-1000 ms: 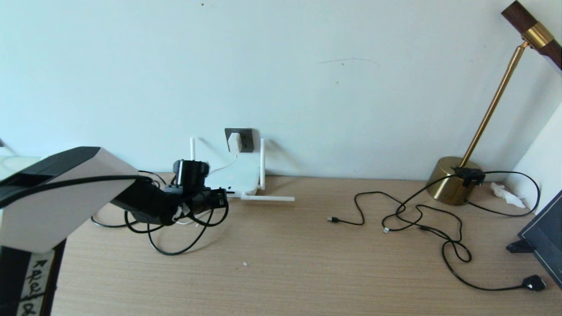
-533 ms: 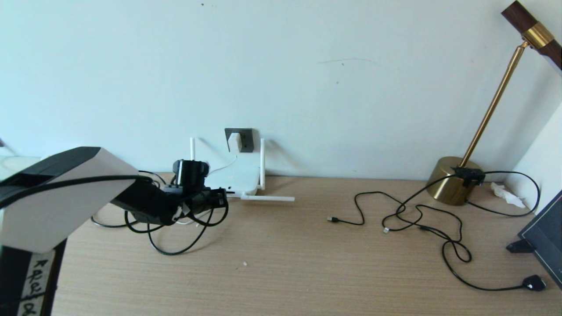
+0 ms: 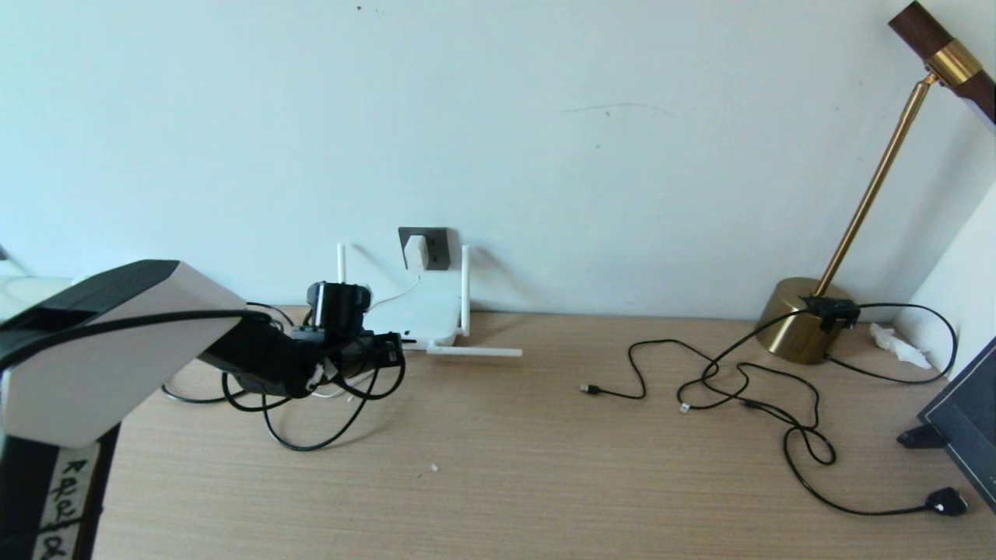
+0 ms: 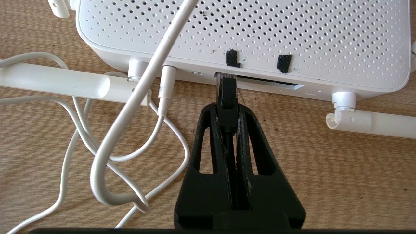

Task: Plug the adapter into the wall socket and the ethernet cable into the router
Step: Plug cable into router interface

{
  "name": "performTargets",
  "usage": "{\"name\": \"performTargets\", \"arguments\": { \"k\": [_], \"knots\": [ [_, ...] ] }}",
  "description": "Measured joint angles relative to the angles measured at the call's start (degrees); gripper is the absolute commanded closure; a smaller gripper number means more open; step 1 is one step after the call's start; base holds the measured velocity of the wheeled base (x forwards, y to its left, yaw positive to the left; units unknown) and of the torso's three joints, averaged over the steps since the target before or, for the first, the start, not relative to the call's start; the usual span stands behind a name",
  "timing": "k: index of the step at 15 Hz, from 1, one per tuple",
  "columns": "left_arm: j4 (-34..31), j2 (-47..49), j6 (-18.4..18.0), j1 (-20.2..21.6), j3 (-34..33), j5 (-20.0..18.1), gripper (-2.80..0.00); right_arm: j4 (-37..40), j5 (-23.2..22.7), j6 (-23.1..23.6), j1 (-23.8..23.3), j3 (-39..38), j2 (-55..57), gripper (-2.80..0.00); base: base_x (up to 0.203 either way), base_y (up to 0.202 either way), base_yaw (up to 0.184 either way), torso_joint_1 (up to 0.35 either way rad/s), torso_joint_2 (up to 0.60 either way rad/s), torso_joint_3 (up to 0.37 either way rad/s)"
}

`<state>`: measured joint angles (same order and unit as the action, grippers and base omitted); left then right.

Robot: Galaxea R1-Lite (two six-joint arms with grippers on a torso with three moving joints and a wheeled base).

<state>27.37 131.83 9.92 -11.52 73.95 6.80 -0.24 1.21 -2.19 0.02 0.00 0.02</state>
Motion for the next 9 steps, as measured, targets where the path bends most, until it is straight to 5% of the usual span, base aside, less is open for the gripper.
{"name": "performTargets", "arguments": {
  "k": [9],
  "knots": [
    [-1.0, 0.1, -0.2, 0.0, 1.2, 0.0, 0.0, 0.0, 0.0, 0.0, 0.0, 0.0, 0.0, 0.0, 0.0, 0.0, 0.0, 0.0, 0.0, 0.0]
  ]
}}
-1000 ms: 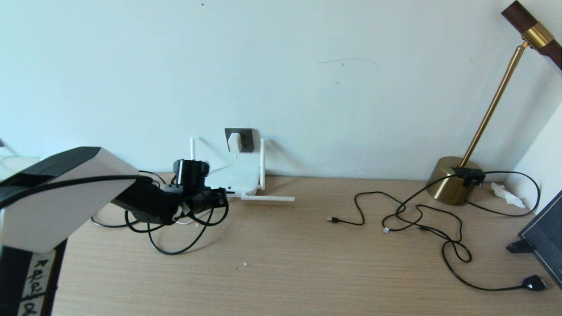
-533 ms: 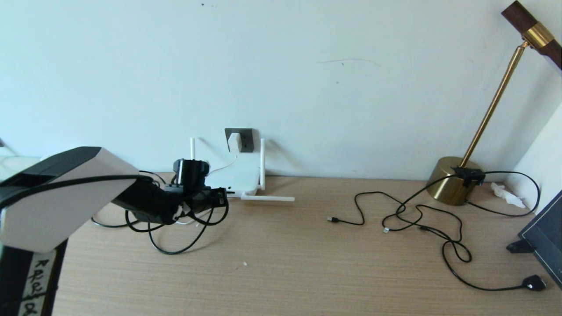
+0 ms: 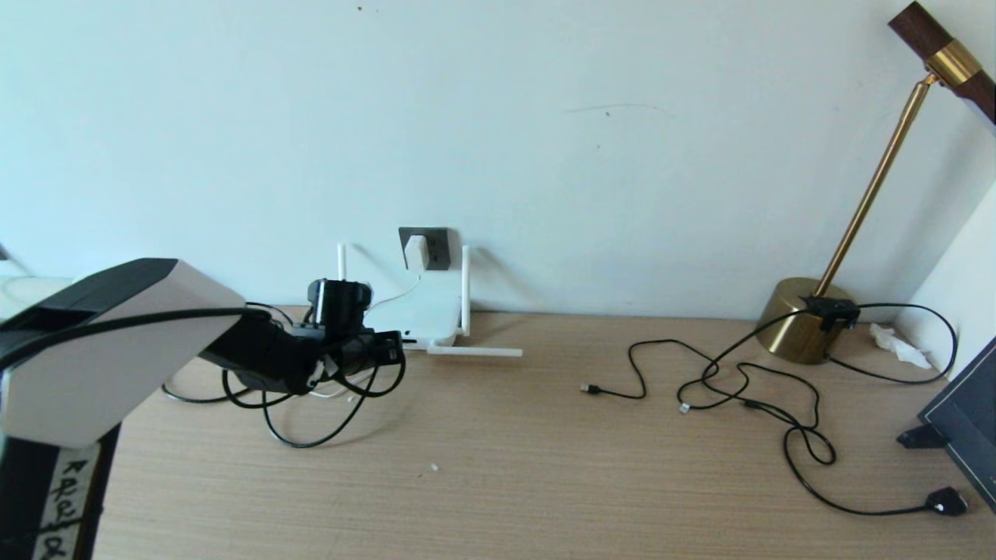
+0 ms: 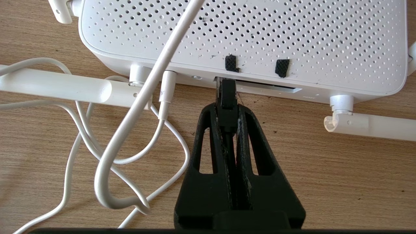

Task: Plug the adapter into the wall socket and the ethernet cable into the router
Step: Plug cable into router interface

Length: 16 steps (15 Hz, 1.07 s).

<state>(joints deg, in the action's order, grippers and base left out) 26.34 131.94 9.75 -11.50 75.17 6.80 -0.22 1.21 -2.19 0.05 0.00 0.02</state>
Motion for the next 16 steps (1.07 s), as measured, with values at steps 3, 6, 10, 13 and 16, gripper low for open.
{"name": "performTargets", "arguments": {
  "k": [3, 6, 10, 13, 16],
  "knots": [
    [0.0, 0.1, -0.8, 0.0, 0.2, 0.0, 0.0, 0.0, 0.0, 0.0, 0.0, 0.0, 0.0, 0.0, 0.0, 0.0, 0.0, 0.0, 0.0, 0.0],
    [0.1, 0.2, -1.0, 0.2, 0.4, 0.0, 0.0, 0.0, 0.0, 0.0, 0.0, 0.0, 0.0, 0.0, 0.0, 0.0, 0.0, 0.0, 0.0, 0.0],
    [0.1, 0.5, -1.1, 0.3, 0.6, 0.0, 0.0, 0.0, 0.0, 0.0, 0.0, 0.0, 0.0, 0.0, 0.0, 0.0, 0.0, 0.0, 0.0, 0.0],
    [0.1, 0.7, -1.1, 0.3, 0.8, 0.0, 0.0, 0.0, 0.0, 0.0, 0.0, 0.0, 0.0, 0.0, 0.0, 0.0, 0.0, 0.0, 0.0, 0.0],
    [0.1, 0.9, -1.1, 0.3, 0.9, 0.0, 0.0, 0.0, 0.0, 0.0, 0.0, 0.0, 0.0, 0.0, 0.0, 0.0, 0.0, 0.0, 0.0, 0.0]
  ]
}}
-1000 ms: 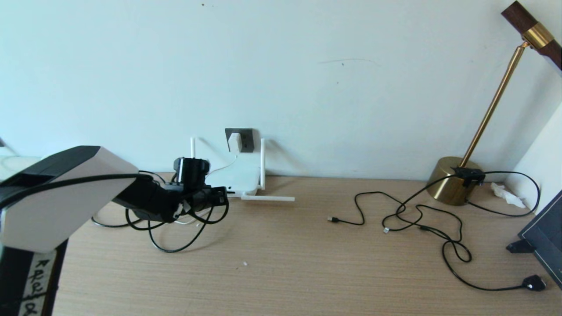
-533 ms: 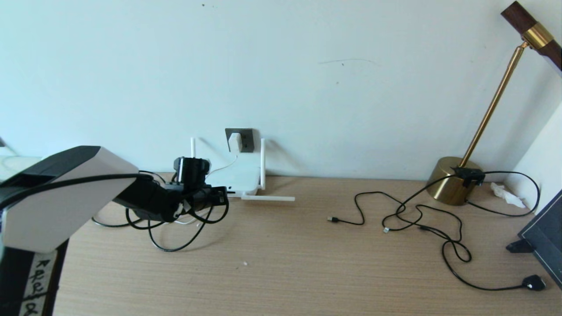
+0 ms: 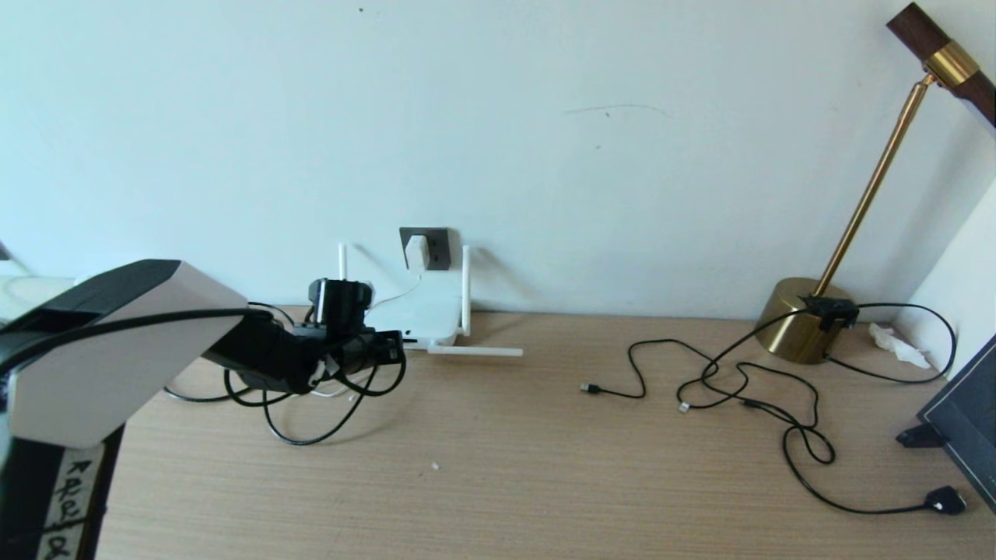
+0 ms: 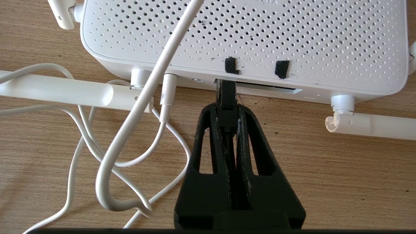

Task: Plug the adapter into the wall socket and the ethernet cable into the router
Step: Plug cable into router interface

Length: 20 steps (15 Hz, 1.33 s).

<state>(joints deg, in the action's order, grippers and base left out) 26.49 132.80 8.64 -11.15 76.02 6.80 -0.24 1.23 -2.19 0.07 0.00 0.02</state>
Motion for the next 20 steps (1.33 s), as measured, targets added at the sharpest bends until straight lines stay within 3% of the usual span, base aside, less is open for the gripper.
{"name": "performTargets", "arguments": {
  "k": [20],
  "knots": [
    [0.0, 0.8, 0.0, 0.0, -0.1, 0.0, 0.0, 0.0, 0.0, 0.0, 0.0, 0.0, 0.0, 0.0, 0.0, 0.0, 0.0, 0.0, 0.0, 0.0]
  ]
}}
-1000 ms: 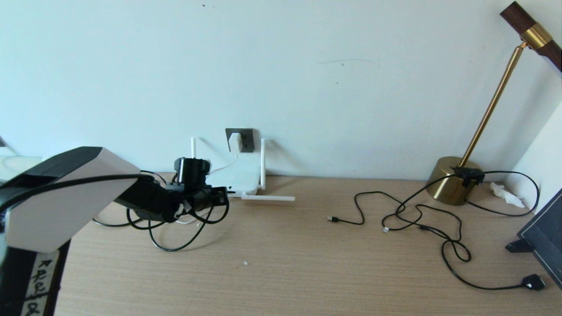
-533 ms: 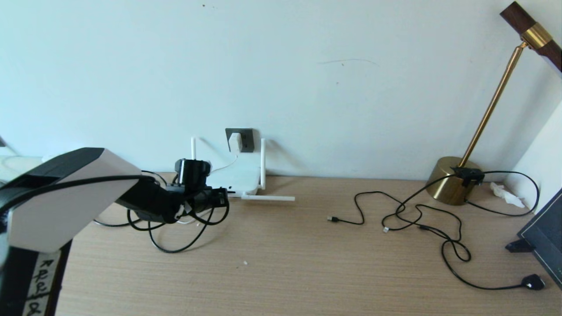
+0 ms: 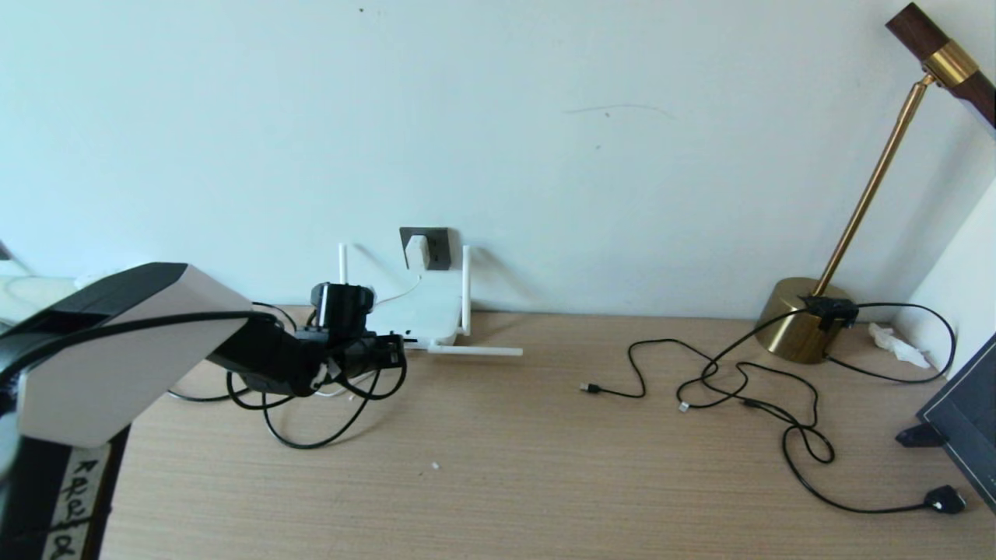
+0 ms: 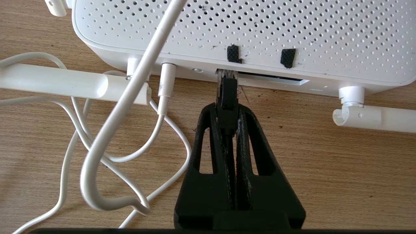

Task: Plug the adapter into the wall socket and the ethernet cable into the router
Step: Plug cable into router interface

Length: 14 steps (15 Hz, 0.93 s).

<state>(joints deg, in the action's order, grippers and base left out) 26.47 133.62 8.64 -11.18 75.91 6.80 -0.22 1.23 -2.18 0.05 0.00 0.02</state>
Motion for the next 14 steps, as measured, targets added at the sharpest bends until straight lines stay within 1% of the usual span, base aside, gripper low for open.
{"name": "performTargets", "arguments": {
  "k": [14],
  "knots": [
    [-0.3, 0.6, -0.3, 0.0, 0.9, 0.0, 0.0, 0.0, 0.0, 0.0, 0.0, 0.0, 0.0, 0.0, 0.0, 0.0, 0.0, 0.0, 0.0, 0.0]
  ]
}}
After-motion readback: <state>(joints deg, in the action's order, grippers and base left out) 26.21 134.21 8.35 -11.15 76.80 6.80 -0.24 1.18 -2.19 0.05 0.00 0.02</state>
